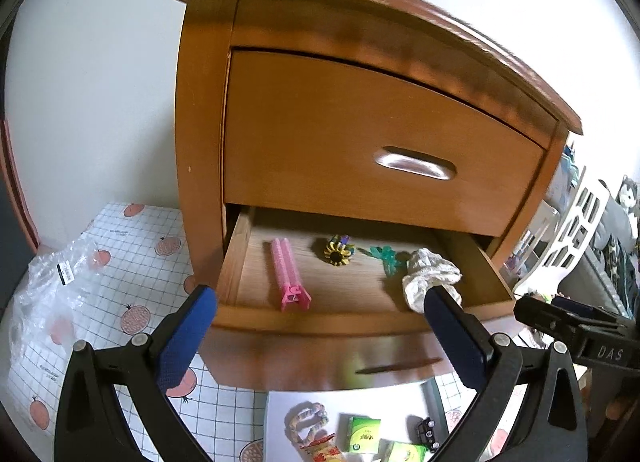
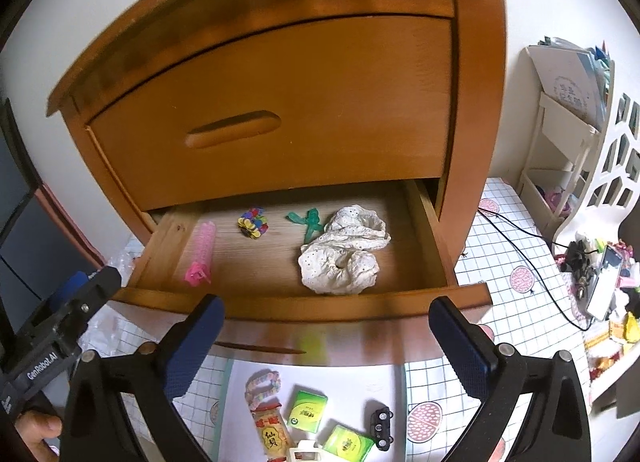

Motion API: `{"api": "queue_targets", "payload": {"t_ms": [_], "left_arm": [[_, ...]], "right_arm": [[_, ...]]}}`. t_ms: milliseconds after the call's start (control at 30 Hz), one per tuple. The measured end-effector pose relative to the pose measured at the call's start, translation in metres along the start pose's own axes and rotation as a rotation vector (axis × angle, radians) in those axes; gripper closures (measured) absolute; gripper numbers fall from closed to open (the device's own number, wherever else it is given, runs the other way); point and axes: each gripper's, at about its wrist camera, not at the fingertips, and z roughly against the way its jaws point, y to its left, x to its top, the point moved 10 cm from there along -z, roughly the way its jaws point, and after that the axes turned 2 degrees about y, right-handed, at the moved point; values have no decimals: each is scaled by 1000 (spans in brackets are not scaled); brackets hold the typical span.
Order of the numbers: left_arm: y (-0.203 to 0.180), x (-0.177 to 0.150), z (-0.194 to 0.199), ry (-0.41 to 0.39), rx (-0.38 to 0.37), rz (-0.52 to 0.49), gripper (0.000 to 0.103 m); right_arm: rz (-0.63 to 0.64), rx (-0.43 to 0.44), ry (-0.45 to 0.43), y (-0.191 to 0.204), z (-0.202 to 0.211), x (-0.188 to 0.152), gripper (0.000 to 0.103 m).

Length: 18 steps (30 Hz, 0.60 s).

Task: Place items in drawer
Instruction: 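Withdraw both tools from the drawer and move down over the tray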

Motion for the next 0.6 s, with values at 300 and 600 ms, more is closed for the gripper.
{"api": "queue_targets", "payload": {"t_ms": [300, 600], "left_arm": [[-6, -35, 23, 4, -47, 15, 0], [-4, -106, -4, 186, -33, -26, 0]], "right_arm": [[-24, 36, -9, -11, 17, -42, 0], [-41, 34, 111, -17, -12, -117, 0]]}}
